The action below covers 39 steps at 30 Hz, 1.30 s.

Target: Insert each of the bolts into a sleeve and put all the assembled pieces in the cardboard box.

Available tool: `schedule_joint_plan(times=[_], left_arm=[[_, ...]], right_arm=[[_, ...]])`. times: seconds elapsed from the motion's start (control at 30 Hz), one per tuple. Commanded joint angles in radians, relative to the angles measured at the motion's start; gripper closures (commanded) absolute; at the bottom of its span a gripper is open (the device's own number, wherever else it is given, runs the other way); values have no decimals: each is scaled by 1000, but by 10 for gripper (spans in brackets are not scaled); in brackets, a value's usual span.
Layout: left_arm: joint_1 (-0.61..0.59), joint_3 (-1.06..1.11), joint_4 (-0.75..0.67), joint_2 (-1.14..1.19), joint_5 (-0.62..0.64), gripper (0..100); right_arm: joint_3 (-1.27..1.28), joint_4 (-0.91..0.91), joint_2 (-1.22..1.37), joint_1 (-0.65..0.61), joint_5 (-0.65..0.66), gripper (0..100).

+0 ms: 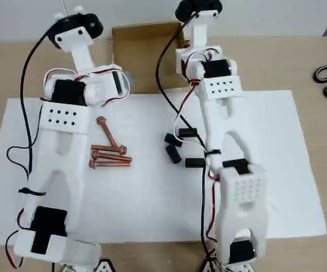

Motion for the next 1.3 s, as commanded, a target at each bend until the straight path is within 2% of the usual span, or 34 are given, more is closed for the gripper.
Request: schedule_joint_plan(times=[0.0,0.23,0.4,0.67,0.87,1.07,1.27], left_arm=[[-5,-42,8,-6,3,779],[-6,-41,11,-6,5,782],[-3,-41,11,-6,5,852],[6,-41,61,-6,5,885],[6,-41,54,-6,5,885],[6,-41,54,-6,5,885],[6,-45,54,-14,5,885]], right_arm=[[-193,-61,94,-1,-5,995],[-419,-208,318,-13,-3,995],[-519,-292,440,-35,-2,995],[-577,-292,529,-44,-2,980],[-577,-249,527,-45,52,797],[-595,-231,527,-47,68,792],[-773,-168,527,-50,66,793]])
